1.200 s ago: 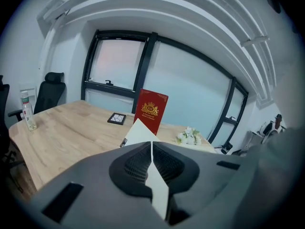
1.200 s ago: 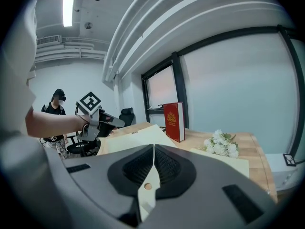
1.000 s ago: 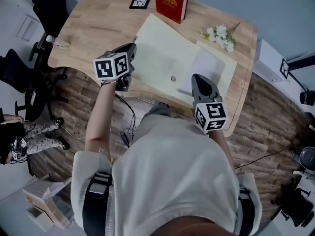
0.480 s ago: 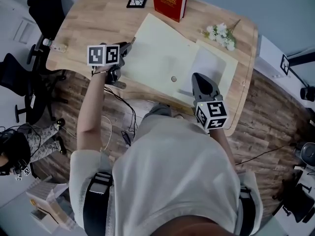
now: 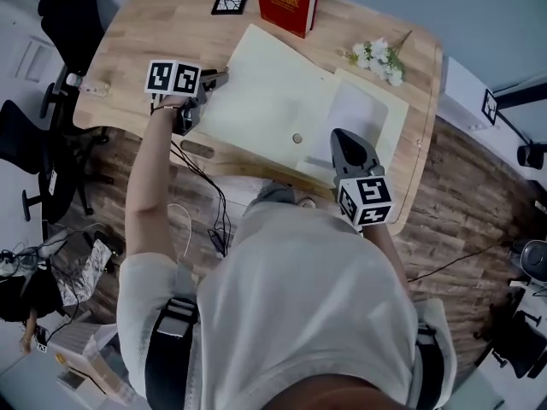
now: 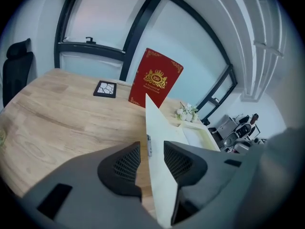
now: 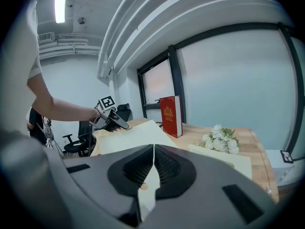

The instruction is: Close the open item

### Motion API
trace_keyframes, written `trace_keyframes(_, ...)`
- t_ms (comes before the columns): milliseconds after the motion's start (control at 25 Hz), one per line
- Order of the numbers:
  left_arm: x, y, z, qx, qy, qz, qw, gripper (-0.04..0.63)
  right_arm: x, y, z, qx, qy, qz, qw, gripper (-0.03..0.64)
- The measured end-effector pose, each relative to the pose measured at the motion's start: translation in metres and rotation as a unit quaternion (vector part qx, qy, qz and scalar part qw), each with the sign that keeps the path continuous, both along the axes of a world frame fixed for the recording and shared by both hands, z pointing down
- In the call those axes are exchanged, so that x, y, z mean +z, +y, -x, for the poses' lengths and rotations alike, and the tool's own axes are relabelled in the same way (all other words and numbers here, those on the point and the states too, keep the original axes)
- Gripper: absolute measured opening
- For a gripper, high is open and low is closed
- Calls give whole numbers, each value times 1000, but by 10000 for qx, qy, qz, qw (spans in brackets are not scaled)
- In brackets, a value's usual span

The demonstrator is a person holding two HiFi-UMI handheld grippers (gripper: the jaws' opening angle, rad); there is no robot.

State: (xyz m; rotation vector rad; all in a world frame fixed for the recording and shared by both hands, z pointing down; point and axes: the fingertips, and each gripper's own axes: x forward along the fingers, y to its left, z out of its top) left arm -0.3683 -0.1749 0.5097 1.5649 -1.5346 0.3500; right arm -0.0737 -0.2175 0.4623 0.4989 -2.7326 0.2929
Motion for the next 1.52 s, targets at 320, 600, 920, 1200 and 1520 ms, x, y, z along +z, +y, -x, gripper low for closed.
trace_keyframes(320, 10, -5, -4, 167, 110, 180, 9996, 109, 2, -4, -6, 83, 49, 11, 10000, 20)
trace_keyframes(600, 0, -5, -11, 198, 162, 50, 9997, 72, 2, 0, -10, 69, 42, -1, 10000, 20)
trace_keyframes(920, -20, -14, -26, 286, 84, -202, 9994, 54, 2, 2, -18, 93, 24, -39, 9999, 20)
trace_keyframes(1200, -46, -24, -48, 547, -117, -355, 9978, 48, -4, 6, -19, 125, -50, -82, 9999, 20)
trace_keyframes(1520, -70, -33, -75, 596, -118, -475, 9970, 43, -8, 7, -29, 261, -141, -105, 9995, 20)
